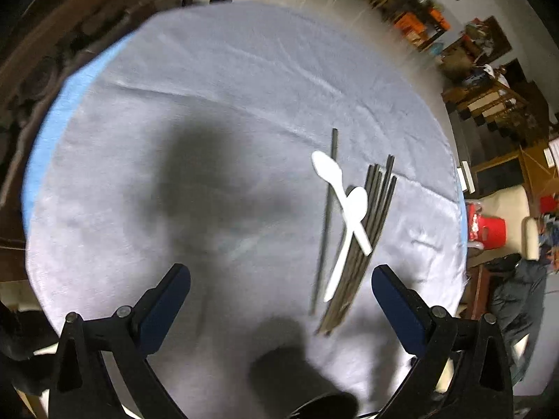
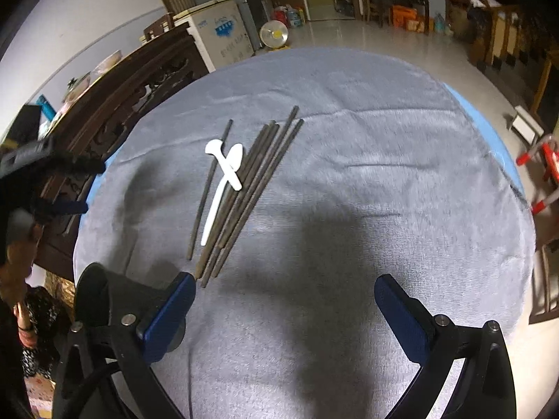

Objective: Organize utensils
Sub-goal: 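Lower the left tool onto a white spoon and close on its handle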

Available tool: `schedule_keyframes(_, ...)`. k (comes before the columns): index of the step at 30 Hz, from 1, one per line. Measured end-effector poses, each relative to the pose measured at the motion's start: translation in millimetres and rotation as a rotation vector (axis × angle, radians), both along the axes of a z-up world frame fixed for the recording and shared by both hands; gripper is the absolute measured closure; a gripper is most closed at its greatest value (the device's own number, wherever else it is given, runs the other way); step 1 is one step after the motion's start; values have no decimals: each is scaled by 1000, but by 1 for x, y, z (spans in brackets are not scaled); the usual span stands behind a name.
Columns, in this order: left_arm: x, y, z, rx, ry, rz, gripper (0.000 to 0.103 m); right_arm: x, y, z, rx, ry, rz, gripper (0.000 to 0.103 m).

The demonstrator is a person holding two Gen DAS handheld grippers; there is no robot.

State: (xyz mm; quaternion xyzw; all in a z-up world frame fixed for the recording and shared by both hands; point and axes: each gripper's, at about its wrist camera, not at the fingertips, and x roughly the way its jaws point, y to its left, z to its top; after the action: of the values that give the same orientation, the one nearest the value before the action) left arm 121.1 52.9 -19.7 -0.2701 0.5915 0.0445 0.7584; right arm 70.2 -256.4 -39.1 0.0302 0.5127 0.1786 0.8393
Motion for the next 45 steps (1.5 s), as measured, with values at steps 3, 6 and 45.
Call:
schedule_keyframes(3, 32, -7, -10, -32, 74, 48, 2, 9, -4, -7, 20, 17, -8, 0)
schedule_keyframes(6, 67, -21, -26, -106, 162, 63, 8, 17, -6, -16, 43, 38, -11, 0)
schedule_keyframes(45, 139, -9, -56, -219, 284, 54, 49, 82, -20, -33, 203, 166, -65, 0)
